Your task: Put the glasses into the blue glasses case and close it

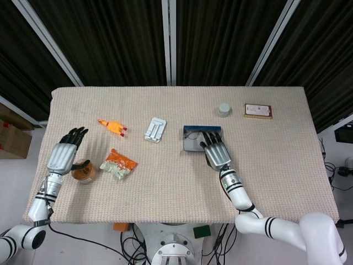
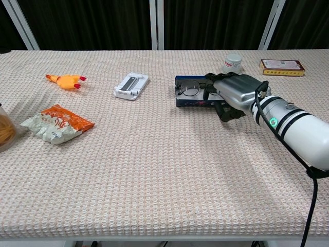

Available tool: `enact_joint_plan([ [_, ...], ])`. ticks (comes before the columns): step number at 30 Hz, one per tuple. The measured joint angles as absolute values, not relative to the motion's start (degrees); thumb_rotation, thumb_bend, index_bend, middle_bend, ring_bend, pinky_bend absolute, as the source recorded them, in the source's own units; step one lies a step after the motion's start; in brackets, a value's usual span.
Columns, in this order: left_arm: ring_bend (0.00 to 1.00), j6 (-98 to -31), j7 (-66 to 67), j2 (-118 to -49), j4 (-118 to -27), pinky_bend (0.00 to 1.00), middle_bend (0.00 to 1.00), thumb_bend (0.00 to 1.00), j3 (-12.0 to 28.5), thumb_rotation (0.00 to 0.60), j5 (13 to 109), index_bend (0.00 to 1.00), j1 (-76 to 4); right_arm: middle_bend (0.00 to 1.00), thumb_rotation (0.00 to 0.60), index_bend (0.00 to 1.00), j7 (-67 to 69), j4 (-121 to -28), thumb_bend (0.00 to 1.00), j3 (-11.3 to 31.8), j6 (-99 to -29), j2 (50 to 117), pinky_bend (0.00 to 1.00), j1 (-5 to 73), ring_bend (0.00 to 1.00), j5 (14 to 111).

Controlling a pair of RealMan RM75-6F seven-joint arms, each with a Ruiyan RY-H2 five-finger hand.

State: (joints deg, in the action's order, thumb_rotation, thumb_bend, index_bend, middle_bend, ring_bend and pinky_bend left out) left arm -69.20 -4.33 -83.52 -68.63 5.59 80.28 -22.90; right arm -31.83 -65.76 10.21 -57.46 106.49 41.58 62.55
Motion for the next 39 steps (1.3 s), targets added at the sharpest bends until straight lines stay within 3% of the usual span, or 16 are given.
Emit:
enact_joint_plan([
  [7, 0.03, -68.9, -4.0, -83.5, -68.8, 0.2, 0.03, 0.04, 5.7, 0.6, 80.1, 0.06, -23.0, 0.0, 0.6, 0.53, -29.6, -62.4, 0.71, 10.8, -57.6, 108.1, 0.0, 42.1, 0.0, 64.1],
  [11, 0.03, -68.7, -3.8, -83.6, -68.8, 0.2, 0.03, 0.04, 5.7, 0.6, 80.0, 0.06, -23.1, 0.0, 0.6, 0.55, -28.1, -61.0, 0.65, 10.8, -58.8, 108.8, 0.0, 41.9, 0.0, 65.6],
  [16, 0.03, -68.5, -3.8, -83.9, -68.7, 0.2, 0.03, 0.04, 5.6, 0.6, 80.2, 0.06, -23.3, 0.0, 0.6, 0.76, -26.6, -60.0, 0.63, 10.7, -60.2, 109.4, 0.0, 41.4, 0.0, 67.3],
  [20, 0.03, -68.7, -3.8, -83.8, -68.9, 0.2, 0.03, 0.04, 5.6, 0.6, 80.3, 0.06, -23.3, 0.0, 0.6, 0.86, -25.3, -60.4, 0.64, 10.4, -62.4, 109.2, 0.0, 40.5, 0.0, 68.9],
  [31, 0.03, -68.8, -3.2, -83.9, -69.4, 0.2, 0.03, 0.04, 5.4, 0.6, 80.5, 0.06, -23.3, 0.0, 0.6, 0.88, -24.4, -68.5, 0.63, 6.0, -69.4, 103.3, 0.0, 34.6, 0.0, 74.9],
  [39, 0.03, -68.3, -3.3, -84.1, -68.9, 0.2, 0.01, 0.04, 5.6, 0.6, 80.3, 0.06, -23.7, 0.0, 0.6, 0.89, -25.3, -68.1, 0.63, 6.6, -69.3, 103.7, 0.0, 35.0, 0.0, 76.5],
])
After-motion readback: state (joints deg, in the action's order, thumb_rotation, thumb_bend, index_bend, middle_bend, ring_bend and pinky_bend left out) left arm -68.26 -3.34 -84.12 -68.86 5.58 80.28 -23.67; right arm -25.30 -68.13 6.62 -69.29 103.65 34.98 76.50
